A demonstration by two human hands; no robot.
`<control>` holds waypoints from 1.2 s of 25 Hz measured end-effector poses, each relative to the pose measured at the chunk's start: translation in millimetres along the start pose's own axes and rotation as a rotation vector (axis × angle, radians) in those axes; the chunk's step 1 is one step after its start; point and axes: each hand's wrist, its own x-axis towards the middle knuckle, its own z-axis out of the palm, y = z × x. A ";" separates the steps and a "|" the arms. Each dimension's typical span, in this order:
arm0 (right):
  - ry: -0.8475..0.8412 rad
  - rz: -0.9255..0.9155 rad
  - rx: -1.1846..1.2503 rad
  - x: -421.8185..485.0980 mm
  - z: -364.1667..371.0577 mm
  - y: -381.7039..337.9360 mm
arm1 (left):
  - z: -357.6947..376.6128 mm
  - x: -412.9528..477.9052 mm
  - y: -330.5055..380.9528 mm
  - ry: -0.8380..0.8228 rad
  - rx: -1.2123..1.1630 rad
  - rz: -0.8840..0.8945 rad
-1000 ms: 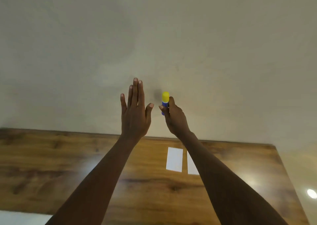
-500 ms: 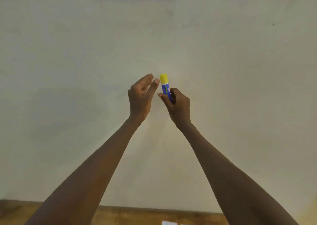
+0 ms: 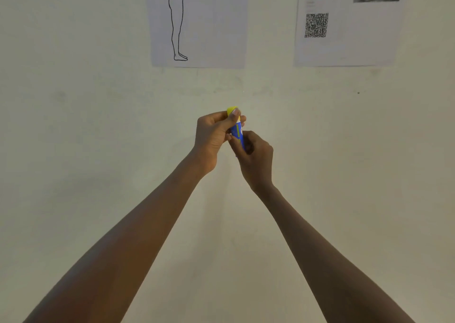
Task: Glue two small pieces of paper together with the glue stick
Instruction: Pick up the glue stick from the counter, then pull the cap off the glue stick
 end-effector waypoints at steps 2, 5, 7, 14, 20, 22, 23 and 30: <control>-0.044 0.008 -0.019 2.8 -1.5 -3.2 | -1.1 1.3 2.8 -0.042 -0.019 -0.005; -0.105 0.032 0.023 5.5 -3.7 -6.1 | -4.9 2.4 5.3 -0.150 -0.035 -0.061; -0.121 0.071 0.055 4.3 -2.5 -7.5 | -6.3 2.4 5.8 -0.233 -0.068 -0.110; -0.125 0.041 0.005 -6.1 -5.5 -9.4 | -11.6 4.9 14.2 0.146 -0.269 -0.193; -0.090 0.053 -0.025 -20.7 -6.2 0.0 | -29.0 4.6 17.0 0.094 -0.297 -0.233; -0.087 0.027 -0.015 -20.1 -3.6 -2.2 | -25.9 0.8 6.7 0.058 -0.291 -0.234; -0.087 0.017 -0.007 -19.9 -2.8 -3.4 | -24.8 -0.4 3.2 0.067 -0.304 -0.236; -0.088 0.068 0.038 -21.2 -2.8 -0.1 | -25.7 -4.5 -13.1 -0.047 -0.195 -0.195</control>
